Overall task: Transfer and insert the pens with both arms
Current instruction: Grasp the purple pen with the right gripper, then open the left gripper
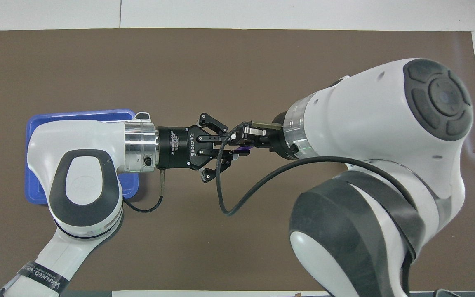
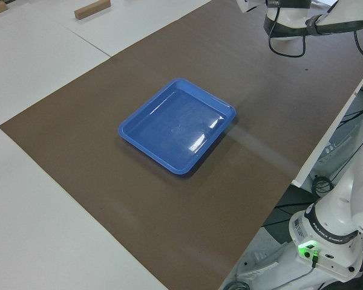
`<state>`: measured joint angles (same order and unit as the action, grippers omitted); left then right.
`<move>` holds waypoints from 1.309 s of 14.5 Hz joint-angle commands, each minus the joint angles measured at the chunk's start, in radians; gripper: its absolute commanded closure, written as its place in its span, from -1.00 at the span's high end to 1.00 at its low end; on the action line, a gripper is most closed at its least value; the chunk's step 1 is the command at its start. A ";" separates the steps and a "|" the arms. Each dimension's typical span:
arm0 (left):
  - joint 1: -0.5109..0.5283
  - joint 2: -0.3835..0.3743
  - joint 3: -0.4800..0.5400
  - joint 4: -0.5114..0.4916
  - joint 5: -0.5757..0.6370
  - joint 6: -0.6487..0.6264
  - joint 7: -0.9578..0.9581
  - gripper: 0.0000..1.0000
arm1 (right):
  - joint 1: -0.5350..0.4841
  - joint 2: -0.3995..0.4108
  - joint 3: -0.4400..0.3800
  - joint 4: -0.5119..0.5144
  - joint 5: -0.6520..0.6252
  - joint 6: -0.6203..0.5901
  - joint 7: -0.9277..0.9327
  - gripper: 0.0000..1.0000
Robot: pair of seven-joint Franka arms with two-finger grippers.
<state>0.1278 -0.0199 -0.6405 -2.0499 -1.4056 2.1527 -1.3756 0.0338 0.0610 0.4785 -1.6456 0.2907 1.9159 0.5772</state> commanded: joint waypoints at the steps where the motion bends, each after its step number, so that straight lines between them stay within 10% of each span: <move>1: -0.013 -0.046 0.009 -0.039 -0.033 0.029 -0.011 -1.00 | -0.009 0.005 0.008 0.001 0.013 0.023 0.013 -1.00; 5: -0.014 -0.049 0.009 -0.038 -0.039 0.030 0.003 -1.00 | -0.009 0.005 0.008 0.001 0.013 0.025 0.013 -1.00; 6: -0.014 -0.064 0.009 -0.038 -0.039 0.044 -0.008 0.98 | -0.011 0.005 0.008 0.001 0.010 0.023 0.012 -1.00; 19: 0.055 -0.075 0.016 -0.038 0.103 0.029 0.015 1.00 | -0.020 -0.201 -0.261 -0.310 -0.188 -0.018 -0.459 -1.00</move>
<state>0.1435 -0.0710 -0.6299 -2.0725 -1.3692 2.2085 -1.3705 0.0219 -0.0851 0.2414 -1.8820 0.1537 1.8862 0.2061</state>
